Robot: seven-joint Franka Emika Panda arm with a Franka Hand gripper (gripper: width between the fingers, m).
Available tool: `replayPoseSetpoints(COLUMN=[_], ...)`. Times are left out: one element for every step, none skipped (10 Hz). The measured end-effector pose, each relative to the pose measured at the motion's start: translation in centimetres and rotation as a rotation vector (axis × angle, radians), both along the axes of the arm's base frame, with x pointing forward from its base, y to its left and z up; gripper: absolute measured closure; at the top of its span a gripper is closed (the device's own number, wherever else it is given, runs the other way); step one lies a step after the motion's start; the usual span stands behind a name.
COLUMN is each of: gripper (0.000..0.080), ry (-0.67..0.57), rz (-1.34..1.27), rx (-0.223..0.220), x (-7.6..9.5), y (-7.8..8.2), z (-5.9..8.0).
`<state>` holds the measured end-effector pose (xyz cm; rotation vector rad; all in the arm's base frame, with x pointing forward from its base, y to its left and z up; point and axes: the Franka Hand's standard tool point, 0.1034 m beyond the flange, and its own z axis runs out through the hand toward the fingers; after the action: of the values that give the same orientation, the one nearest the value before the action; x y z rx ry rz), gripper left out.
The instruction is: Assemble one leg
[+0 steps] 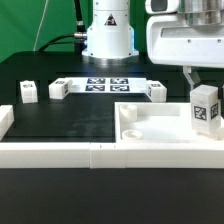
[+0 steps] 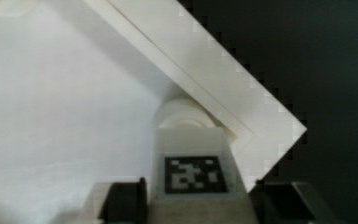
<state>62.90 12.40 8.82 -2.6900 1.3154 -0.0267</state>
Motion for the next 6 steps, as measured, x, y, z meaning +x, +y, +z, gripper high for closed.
replayPoseSetpoints(gripper=[0.0508,0.0508,0.0508,0.0508,0.0508,0.0452], ry=[0.013,0.023,0.032,0.038,0.042,0.039], rz=[-0.093,-0.154,-0.218,-0.261,-0.290,-0.267], rx=[0.011,0.020,0.032,0.040,0.049,0.047], x=[-0.07,-0.13,-0.16,-0.16,-0.17,-0.17], y=[0.31,0.55,0.76,0.87,0.99,1.00], z=[-0.01,-0.01,-0.02,0.00,0.00,-0.01])
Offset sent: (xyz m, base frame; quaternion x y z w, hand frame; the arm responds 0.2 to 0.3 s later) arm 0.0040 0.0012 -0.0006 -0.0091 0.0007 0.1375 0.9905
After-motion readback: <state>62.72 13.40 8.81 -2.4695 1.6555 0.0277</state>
